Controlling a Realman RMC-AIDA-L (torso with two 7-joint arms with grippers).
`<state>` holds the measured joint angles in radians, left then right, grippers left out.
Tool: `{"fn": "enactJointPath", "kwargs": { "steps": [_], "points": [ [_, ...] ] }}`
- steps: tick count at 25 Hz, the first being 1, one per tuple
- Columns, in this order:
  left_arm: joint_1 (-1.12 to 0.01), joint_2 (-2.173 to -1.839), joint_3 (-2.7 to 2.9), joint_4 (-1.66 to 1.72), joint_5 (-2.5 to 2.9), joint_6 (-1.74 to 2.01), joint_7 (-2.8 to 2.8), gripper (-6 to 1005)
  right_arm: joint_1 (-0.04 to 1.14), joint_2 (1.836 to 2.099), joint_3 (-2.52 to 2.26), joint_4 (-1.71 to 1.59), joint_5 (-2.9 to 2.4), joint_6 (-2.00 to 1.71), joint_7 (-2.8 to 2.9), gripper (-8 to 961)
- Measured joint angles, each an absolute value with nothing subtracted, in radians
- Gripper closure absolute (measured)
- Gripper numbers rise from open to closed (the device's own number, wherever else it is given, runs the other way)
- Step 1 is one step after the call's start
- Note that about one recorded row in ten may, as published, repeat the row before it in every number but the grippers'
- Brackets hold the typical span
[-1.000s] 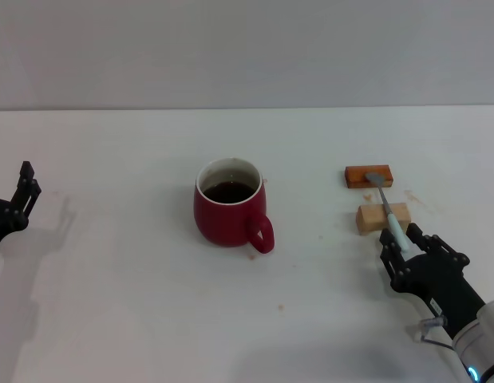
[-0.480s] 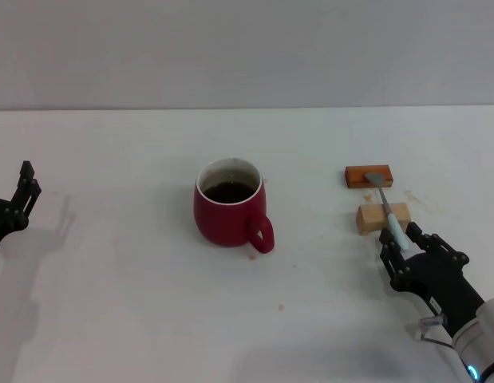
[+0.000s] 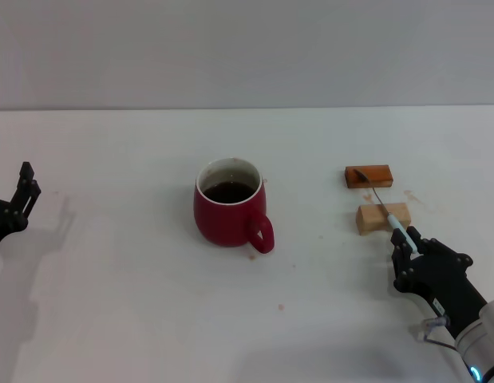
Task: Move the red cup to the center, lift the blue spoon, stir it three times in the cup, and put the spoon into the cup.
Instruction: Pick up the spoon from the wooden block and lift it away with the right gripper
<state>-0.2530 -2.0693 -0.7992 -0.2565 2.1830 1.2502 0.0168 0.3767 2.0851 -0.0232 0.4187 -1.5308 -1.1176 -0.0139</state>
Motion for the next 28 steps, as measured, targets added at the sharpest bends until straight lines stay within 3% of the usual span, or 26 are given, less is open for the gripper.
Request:
{"fn": "enactJointPath", "kwargs": {
  "steps": [4, 28],
  "points": [
    [-0.255, -2.069, -0.799, -0.248, 2.183, 1.250, 0.017, 191, 0.374, 2.085, -0.023, 0.419, -1.531, -1.117, -0.020, 803],
    [-0.258, -2.069, -0.789, -0.250, 2.183, 1.250, 0.013, 191, 0.345, 2.081, -0.038, 0.422, -1.539, -1.203, -0.049, 819]
  ]
}}
